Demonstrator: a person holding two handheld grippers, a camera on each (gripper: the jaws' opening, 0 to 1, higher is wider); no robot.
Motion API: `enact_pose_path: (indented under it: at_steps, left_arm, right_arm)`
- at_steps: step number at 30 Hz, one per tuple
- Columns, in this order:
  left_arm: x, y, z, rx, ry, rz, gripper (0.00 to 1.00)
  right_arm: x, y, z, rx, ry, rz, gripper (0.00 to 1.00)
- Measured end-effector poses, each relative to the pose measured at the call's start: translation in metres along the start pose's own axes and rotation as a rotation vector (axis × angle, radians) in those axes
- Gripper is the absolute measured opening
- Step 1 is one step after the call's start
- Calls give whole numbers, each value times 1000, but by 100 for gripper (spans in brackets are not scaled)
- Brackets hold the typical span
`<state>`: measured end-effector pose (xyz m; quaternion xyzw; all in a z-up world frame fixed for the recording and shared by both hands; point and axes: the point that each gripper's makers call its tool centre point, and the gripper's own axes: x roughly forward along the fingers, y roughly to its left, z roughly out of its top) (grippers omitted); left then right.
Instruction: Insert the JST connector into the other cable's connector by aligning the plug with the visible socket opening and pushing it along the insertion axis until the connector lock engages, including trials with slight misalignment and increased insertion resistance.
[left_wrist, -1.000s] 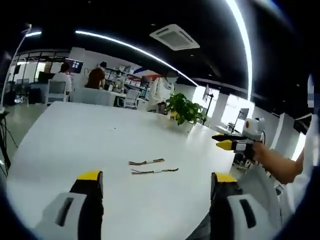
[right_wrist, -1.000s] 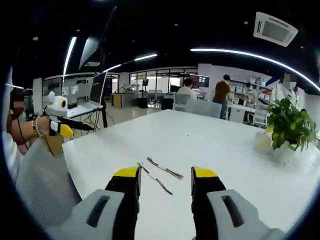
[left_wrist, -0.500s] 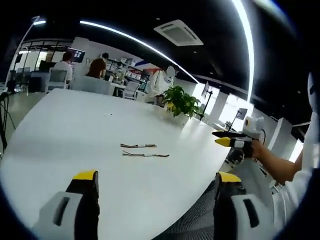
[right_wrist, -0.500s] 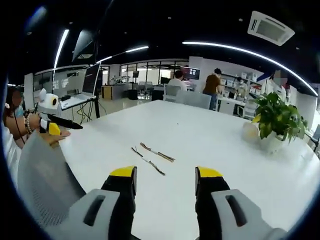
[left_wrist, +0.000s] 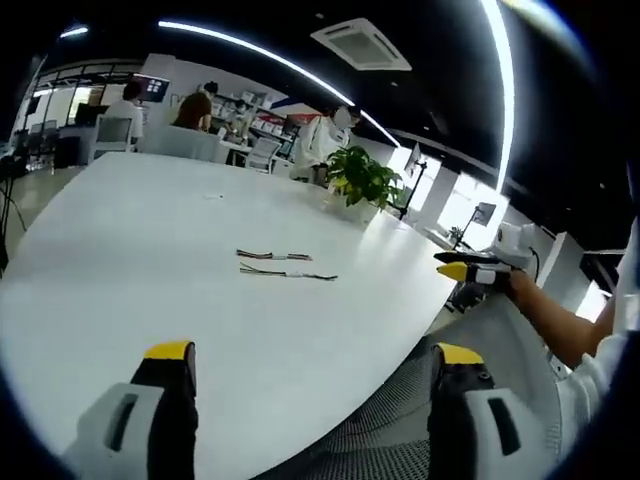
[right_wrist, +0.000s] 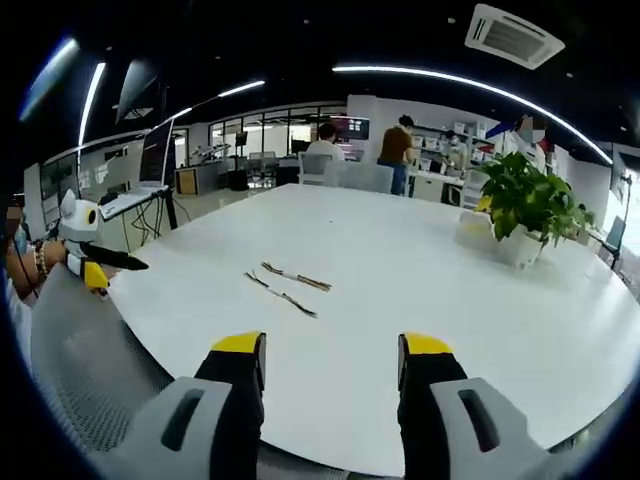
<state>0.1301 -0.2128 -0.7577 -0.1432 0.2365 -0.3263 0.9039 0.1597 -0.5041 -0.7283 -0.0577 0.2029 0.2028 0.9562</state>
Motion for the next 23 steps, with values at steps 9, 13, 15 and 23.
enact_pose_path:
  at_steps: [9,13,15,23]
  left_arm:
    - [-2,5,0,-45,-19,7,99]
    - [-1,6,-2,-54,-16,-1,99]
    - [0,2,-2,-63,-17,-26,99]
    - [-1,6,0,-60,-27,-21,99]
  right_arm:
    - [8,11,-27,30,66,3,55]
    - [9,11,-32,34,80,3,56]
    - [9,8,-34,31,94,-14,55]
    - [7,8,-37,65,102,-21,53]
